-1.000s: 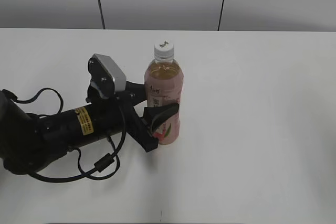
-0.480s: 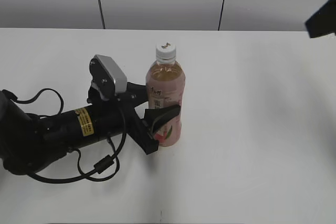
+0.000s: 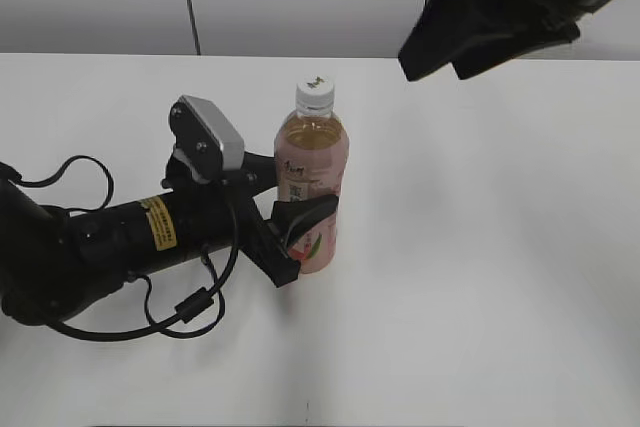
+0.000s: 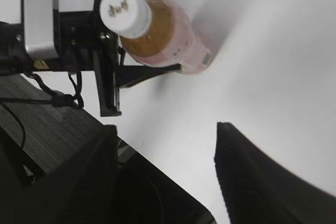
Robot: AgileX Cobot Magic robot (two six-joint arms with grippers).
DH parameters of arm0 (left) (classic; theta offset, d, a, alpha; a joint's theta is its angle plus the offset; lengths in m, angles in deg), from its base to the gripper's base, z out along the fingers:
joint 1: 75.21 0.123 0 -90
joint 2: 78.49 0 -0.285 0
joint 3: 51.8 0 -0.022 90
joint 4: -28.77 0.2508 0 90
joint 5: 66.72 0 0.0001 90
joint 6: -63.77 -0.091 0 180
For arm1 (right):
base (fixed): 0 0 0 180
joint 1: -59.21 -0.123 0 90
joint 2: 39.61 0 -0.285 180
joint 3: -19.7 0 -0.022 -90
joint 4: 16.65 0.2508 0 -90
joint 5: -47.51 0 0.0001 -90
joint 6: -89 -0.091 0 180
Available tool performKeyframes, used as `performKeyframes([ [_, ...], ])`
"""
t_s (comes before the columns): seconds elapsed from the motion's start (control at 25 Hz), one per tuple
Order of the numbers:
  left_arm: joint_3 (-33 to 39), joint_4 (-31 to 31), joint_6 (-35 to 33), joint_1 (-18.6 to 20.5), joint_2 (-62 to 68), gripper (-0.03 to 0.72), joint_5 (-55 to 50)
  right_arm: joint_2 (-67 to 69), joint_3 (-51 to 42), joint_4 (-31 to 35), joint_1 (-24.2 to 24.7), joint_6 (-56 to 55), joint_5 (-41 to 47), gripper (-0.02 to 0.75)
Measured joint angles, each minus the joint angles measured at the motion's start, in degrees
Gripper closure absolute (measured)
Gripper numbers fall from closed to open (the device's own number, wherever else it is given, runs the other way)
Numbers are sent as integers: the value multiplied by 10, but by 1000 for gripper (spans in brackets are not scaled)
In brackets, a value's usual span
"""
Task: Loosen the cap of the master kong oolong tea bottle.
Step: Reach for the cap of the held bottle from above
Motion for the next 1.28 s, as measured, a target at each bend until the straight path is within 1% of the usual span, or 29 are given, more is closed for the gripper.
performKeyframes([
  [0.16, 0, -1, -3, 0, -5, 304, -7, 23, 39, 1, -11, -18, 1, 296],
  [0.32, 0, 2, -6, 0, -10, 304, -14, 29, 56, 1, -12, -23, 2, 297],
  [0.6, 1, 3, -9, 0, -46, 304, -85, 32, 56, 1, -12, -25, 4, 297],
  [0.96, -18, 30, -12, 0, -53, 304, -123, 32, 57, 3, -12, -25, 5, 297],
  [1.28, -18, 32, -23, 0, -71, 304, -159, 48, 60, 55, -12, -25, 12, 297],
])
